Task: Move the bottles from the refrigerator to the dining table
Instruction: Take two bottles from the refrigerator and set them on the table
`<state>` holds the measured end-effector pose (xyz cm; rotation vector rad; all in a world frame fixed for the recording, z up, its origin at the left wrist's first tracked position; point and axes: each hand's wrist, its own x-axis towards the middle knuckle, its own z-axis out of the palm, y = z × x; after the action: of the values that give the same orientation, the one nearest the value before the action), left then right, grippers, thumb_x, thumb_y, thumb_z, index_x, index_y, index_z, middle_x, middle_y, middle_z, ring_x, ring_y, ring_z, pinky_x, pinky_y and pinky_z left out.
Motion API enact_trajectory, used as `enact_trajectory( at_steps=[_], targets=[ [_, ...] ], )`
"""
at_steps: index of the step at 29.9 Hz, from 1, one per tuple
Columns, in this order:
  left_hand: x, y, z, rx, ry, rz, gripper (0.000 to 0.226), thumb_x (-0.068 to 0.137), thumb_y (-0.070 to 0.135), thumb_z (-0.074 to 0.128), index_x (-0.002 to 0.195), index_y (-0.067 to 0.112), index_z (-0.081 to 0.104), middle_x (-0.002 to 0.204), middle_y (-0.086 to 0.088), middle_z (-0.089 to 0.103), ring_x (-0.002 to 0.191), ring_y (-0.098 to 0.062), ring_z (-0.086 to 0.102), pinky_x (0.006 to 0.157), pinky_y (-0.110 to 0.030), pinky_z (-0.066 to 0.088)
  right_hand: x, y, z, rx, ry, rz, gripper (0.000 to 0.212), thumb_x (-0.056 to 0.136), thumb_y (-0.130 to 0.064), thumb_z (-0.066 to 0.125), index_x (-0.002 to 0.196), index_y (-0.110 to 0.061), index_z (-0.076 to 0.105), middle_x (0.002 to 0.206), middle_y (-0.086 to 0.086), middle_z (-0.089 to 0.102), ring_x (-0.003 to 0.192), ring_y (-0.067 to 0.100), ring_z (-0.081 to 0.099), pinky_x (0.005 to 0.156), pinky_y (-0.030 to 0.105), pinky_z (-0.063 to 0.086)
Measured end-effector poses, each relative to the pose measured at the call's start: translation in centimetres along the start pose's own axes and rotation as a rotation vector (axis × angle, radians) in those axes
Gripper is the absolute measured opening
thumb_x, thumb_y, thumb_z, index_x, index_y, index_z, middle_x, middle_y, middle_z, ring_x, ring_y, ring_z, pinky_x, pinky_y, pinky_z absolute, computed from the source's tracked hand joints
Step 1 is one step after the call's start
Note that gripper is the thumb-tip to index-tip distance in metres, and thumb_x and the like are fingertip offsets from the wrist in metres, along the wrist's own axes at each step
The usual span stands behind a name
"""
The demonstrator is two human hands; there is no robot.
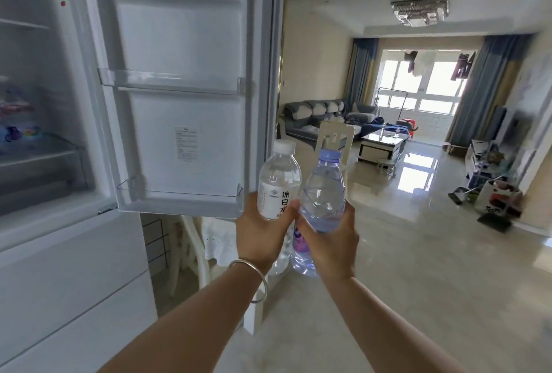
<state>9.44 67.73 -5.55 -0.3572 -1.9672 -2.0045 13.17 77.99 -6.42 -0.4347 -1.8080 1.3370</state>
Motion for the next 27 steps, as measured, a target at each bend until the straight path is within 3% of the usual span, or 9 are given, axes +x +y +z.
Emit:
enact_trajectory(
  at_steps=[6,16,27],
  targets=[
    [5.2,-2.3,8.1,0.022,-0.062,0.019,0.037,0.072,0.041,0.076,0.097,0.021,0.058,0.084,0.011,0.066,0.079,-0.003,0.064,0.065,-0.018,0.050,8.5,4.0,-1.3,-0.052,0.013,0.035,0.078,0.059,-0.037,0.085,0.126,-0.023,0.046,0.109,-0.003,0.061,0.097,0.017,0.058,0.089,0.033,0.049],
    [19.7,-7.0,21.1,-0.014,-0.095,0.030,0.041,0.071,0.041,0.075,0.102,0.018,0.063,0.085,0.008,0.069,0.077,0.001,0.063,0.057,-0.002,0.044,26.4,9.7,2.8,-0.166,0.068,-0.042,0.080,0.058,-0.043,0.083,0.126,-0.022,0.047,0.115,0.000,0.062,0.102,0.021,0.060,0.091,0.039,0.051],
    [33.3,-15.8,30.5,0.071,0.022,-0.033,0.040,0.073,0.043,0.074,0.103,0.021,0.062,0.081,0.014,0.067,0.074,0.008,0.060,0.056,-0.003,0.043,42.8,18.7,11.1,-0.103,-0.089,0.016,0.074,0.059,-0.046,0.081,0.122,-0.029,0.046,0.110,-0.005,0.062,0.098,0.017,0.060,0.086,0.033,0.051]
  ],
)
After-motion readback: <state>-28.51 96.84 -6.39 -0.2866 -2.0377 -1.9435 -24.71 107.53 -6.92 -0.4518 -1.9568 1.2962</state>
